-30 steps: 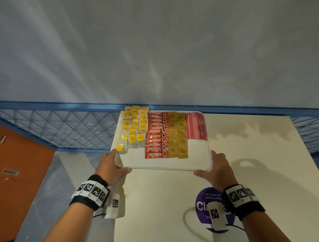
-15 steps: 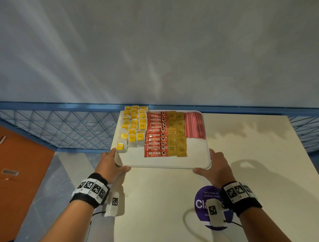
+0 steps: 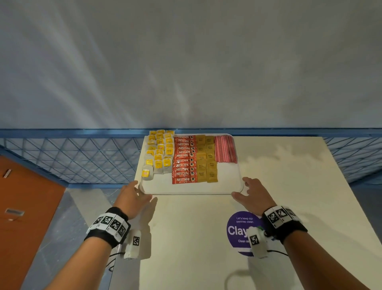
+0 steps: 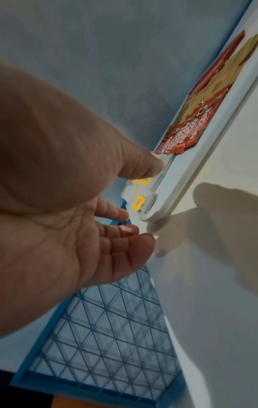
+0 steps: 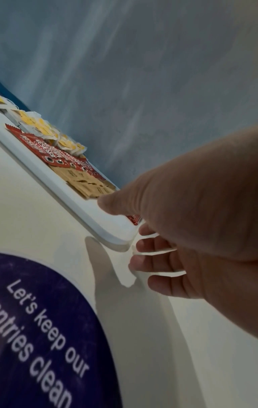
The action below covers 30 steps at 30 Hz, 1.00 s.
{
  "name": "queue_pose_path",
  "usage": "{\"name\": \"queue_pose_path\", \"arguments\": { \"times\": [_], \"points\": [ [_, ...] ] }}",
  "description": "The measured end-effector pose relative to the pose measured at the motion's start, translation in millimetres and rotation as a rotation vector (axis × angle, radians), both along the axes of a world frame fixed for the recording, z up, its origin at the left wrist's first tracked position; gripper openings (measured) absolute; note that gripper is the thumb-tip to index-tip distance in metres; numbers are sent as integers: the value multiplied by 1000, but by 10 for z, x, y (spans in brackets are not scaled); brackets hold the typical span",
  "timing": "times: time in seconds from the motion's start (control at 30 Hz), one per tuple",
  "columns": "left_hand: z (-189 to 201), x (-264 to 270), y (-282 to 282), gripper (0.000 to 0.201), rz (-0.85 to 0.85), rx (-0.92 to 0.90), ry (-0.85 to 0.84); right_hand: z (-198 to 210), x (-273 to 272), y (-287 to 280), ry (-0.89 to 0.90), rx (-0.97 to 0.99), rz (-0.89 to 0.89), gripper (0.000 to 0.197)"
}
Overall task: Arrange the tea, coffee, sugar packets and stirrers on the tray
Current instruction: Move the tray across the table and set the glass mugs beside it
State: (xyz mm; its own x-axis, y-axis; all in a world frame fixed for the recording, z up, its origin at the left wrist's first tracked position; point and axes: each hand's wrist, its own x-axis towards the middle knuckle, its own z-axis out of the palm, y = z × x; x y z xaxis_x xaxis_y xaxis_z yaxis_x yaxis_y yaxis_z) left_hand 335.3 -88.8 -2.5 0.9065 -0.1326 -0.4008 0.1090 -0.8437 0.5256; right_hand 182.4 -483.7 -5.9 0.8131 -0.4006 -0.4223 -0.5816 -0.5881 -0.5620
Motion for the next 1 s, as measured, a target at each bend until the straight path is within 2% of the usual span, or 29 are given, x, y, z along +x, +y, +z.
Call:
{"name": "queue_pose_path", "arguments": {
  "times": [0.1, 0.27, 0.5, 0.7, 1.0],
  "points": [
    [110, -120, 62, 75, -29, 13, -15, 124, -144, 32, -16, -29, 36, 71],
    [380, -442, 92, 58, -132, 7, -3, 456, -441, 170, 1, -110, 100, 55],
    [720, -1133, 60, 51, -329, -66, -4, 943, -1237, 425, -37, -119, 97, 48],
    [779, -1788, -111, 46, -432, -162, 37, 1277, -2098, 567, -84, -103, 105, 43],
    [789, -2679, -570, 44, -634, -187, 113, 1644, -3232, 147, -142, -139, -15, 37]
  ]
}}
